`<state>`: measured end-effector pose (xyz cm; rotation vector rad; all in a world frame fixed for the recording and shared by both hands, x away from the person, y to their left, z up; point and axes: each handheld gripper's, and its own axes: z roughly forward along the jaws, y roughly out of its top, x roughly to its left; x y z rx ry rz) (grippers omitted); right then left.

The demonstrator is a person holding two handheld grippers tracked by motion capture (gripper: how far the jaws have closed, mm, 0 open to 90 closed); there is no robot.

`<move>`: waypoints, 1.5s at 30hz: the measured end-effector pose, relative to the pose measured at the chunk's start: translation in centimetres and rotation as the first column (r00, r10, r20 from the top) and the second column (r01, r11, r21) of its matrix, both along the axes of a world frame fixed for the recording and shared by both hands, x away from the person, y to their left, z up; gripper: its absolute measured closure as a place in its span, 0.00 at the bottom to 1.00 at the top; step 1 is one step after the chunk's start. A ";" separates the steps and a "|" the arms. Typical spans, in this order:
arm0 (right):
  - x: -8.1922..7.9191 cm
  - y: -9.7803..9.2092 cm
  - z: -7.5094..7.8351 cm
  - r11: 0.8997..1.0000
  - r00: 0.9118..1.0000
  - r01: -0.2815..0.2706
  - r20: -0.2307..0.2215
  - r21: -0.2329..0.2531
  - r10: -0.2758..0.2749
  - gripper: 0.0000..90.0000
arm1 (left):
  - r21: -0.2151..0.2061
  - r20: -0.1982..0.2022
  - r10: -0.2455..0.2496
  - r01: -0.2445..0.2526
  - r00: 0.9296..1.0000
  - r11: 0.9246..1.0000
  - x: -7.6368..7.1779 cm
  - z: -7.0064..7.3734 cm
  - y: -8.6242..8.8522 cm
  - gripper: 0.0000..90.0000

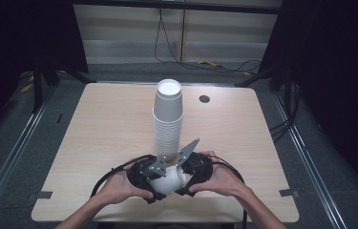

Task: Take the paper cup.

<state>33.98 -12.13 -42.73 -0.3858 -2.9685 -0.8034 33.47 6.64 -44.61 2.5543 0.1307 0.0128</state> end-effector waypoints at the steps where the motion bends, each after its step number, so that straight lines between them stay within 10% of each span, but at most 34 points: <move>1: 0.1 0.0 0.0 1.000 1.000 -0.008 0.004 0.005 0.008 0.20 | 0.003 -0.003 -0.006 0.006 1.000 1.000 0.0 0.2 -0.2 0.17; 17: -0.1 0.5 0.3 0.997 0.996 -0.081 -0.036 0.017 0.081 0.24 | 0.021 0.009 -0.056 0.056 0.998 0.998 -0.8 0.1 -1.3 0.17; 45: 0.1 -0.3 0.8 0.996 0.998 -0.041 -0.034 0.082 0.044 0.26 | -0.140 0.058 -0.039 0.047 0.998 0.989 0.0 0.9 0.6 0.15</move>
